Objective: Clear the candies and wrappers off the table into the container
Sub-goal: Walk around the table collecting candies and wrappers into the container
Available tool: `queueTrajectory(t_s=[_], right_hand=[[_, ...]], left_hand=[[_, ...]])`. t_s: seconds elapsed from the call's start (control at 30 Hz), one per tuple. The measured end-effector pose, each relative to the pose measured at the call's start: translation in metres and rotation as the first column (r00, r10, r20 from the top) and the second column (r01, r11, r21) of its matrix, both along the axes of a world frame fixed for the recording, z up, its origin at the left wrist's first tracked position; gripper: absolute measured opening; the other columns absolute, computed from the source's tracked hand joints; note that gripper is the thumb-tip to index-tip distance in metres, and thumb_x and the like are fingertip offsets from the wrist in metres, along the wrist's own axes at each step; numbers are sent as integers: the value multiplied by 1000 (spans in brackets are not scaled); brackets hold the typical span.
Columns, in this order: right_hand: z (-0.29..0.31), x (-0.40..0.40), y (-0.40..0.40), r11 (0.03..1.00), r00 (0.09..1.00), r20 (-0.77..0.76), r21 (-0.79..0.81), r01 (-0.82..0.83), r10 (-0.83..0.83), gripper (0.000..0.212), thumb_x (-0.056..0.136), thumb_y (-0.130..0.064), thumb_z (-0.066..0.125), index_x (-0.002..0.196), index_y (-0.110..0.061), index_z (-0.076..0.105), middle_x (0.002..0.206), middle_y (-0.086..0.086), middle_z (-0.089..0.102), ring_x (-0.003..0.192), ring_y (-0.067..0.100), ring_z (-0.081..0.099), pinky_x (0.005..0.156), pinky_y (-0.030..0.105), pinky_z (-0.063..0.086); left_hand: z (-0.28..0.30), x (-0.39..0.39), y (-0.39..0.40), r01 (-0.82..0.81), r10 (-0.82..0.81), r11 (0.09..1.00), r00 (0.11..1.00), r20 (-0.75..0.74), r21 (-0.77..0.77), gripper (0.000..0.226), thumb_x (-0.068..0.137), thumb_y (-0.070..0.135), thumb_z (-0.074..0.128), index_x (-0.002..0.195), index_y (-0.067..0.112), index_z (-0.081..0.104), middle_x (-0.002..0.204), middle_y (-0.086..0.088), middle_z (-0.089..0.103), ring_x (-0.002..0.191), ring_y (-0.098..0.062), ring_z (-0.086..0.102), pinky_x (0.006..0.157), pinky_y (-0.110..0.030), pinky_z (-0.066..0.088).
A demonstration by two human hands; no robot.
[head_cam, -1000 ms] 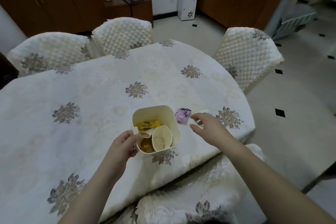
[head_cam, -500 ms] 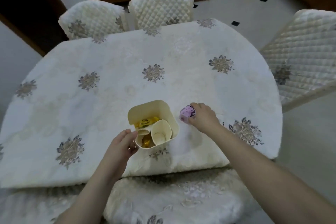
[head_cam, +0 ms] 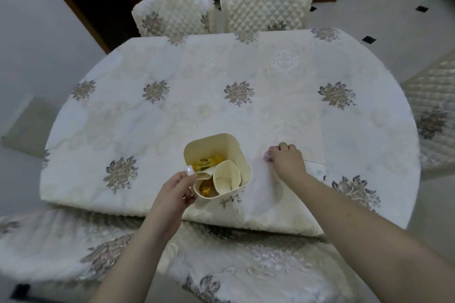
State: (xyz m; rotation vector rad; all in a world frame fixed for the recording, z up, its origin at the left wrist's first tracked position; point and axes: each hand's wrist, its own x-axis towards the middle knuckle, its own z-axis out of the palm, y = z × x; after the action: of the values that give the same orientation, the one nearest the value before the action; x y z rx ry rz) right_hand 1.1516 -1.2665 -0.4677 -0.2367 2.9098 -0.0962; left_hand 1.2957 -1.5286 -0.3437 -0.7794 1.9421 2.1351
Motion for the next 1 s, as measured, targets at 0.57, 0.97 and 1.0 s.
queueTrajectory(t_s=[0.57,0.97,1.0], right_hand=[[164,81,-20,492,963,-29,-864,111,-269,20,87,-31,67,75,-47,65,81,-3,59,67,0,52,61,7,38],[179,111,-62,436,987,90,-889,138,-131,25,83,-26,70,103,-41,67,88,-13,69,71,16,71,74,42,59],[179,113,-60,434,988,79,-891,131,-136,27,84,-26,69,104,-43,65,90,-15,68,69,14,71,72,40,59]], left_hand=[[5,-6,-16,188,-185,981,980,-69,53,17,75,32,68,71,18,60,55,8,47,53,-9,43,61,-29,35],[11,-7,-1,295,-286,951,953,-100,92,19,86,18,66,71,16,56,56,8,43,60,-14,40,61,-30,32],[10,-7,-2,296,-287,951,953,-99,92,20,89,16,65,72,14,54,57,7,43,60,-15,39,61,-30,32]])
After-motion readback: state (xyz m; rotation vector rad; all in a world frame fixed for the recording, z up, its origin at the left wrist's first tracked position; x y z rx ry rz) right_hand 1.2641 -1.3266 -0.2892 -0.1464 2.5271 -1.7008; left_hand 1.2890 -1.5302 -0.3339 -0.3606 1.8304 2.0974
